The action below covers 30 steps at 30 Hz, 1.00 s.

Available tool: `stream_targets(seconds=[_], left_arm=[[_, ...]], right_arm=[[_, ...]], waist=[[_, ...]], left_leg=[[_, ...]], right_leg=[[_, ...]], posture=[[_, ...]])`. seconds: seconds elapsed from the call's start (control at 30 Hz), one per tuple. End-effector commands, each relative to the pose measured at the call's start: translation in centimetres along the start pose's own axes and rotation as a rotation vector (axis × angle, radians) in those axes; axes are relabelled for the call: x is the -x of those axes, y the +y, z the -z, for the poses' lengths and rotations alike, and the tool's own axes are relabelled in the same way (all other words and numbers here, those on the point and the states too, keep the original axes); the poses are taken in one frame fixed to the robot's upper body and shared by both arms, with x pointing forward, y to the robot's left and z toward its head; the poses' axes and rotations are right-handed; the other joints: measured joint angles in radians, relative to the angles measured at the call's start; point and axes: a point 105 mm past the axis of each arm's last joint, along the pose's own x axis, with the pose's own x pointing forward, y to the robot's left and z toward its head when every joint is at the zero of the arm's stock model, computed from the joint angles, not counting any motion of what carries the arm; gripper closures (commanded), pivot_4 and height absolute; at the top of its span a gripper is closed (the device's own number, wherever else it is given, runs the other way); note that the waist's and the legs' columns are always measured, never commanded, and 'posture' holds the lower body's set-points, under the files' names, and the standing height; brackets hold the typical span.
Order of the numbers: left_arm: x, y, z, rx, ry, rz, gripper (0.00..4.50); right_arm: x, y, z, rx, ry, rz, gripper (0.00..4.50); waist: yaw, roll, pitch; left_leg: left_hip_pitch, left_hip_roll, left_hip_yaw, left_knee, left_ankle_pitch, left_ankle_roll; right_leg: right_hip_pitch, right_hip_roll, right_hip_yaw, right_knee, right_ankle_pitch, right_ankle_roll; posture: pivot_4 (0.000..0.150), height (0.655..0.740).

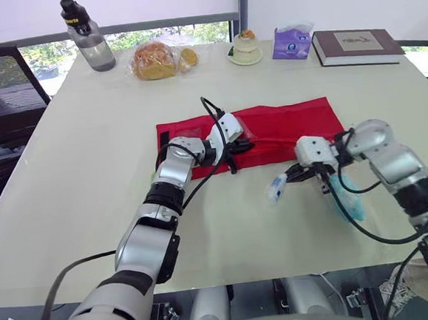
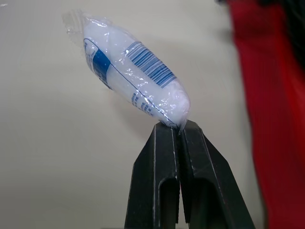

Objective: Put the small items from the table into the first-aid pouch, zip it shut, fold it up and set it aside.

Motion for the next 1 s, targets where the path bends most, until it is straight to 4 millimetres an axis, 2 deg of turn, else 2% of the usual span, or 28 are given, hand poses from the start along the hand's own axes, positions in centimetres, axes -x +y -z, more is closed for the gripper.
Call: stream_targets(seconds=[0.03, 0.27, 0.37, 0.5, 0.6, 0.73, 0.8, 0.87, 1.0], left_arm=[[-0.3, -0.1, -1.2, -0.018, -0.037, 0.004, 4.5], [-1.1, -0.8, -1.5, -0.014, -0.052, 0.036, 4.5], [-1.3, -1.0, -1.6, -0.014, -0.053, 0.045, 4.5], [-1.4, -1.0, -1.6, -0.016, -0.048, 0.051, 4.5], [-1.5, -1.1, -1.6, -0.02, -0.044, 0.06, 4.5], [-1.5, -1.1, -1.6, -0.019, -0.044, 0.059, 4.5], [-1.4, -1.0, -1.6, -0.018, -0.043, 0.056, 4.5], [-1.4, -0.9, -1.5, -0.018, -0.043, 0.051, 4.5], [-1.4, -1.0, -1.4, -0.015, -0.049, 0.043, 4.5]], right_arm=[[2.1, -1.4, -0.4, -0.047, 0.03, 0.249, 4.47], [3.6, -2.6, 0.9, -0.225, 0.162, 0.599, 4.47], [3.0, -1.9, 1.1, -0.325, 0.21, 0.657, 4.47], [1.5, -0.2, 0.2, -0.456, 0.204, 0.656, 4.47], [1.0, 1.4, -0.1, -0.436, 0.221, 0.59, 3.58], [1.6, 2.6, -0.4, -0.38, 0.22, 0.472, 1.76], [2.2, 2.7, -0.9, -0.329, 0.201, 0.431, 0.92], [3.0, 1.8, -0.7, -0.3, 0.201, 0.446, 0.06], [2.7, 1.0, -0.8, -0.321, 0.112, 0.457, 0.06]], waist=[[-0.001, 0.0, 0.0], [-0.002, 0.0, 0.0], [-0.002, 0.0, 0.0], [-0.002, 0.0, 0.0], [0.0, 0.0, 0.0], [-0.001, 0.0, 0.0], [-0.003, 0.0, 0.0], [-0.006, 0.0, 0.0], [-0.006, 0.0, 0.0]], left_leg=[[0.0, 0.0, 0.0, 0.0, 0.0, 0.0], [0.0, 0.0, 0.0, 0.0, 0.0, 0.0], [0.0, 0.0, 0.0, 0.0, 0.0, 0.0], [-0.001, 0.0, 0.0, 0.0, 0.0, 0.0], [-0.001, 0.0, -0.001, 0.0, 0.0, 0.0], [-0.001, -0.001, 0.0, 0.0, 0.0, 0.0], [-0.001, -0.001, 0.0, 0.0, 0.0, 0.0], [-0.001, 0.0, 0.0, 0.0, 0.0, 0.0], [0.0, 0.001, -0.001, 0.0, 0.0, 0.0]], right_leg=[[0.0, 0.0, 0.0, 0.0, 0.0, 0.0], [0.0, 0.001, 0.001, 0.0, 0.0, 0.0], [0.0, 0.001, 0.001, 0.0, 0.0, 0.0], [0.0, 0.001, 0.001, 0.0, 0.0, 0.0], [0.0, 0.0, 0.0, -0.001, 0.0, 0.0], [0.0, 0.0, 0.0, -0.001, 0.0, 0.0], [0.0, 0.0, 0.0, -0.001, 0.0, 0.0], [0.0, 0.0, 0.0, -0.001, 0.0, 0.0], [0.0, 0.002, 0.0, -0.001, 0.0, 0.0]], posture=[[0.15, 0.74], [0.15, 0.74], [0.15, 0.74], [0.15, 0.74], [0.15, 0.74], [0.15, 0.74], [0.15, 0.74], [0.15, 0.74], [0.15, 0.74]])
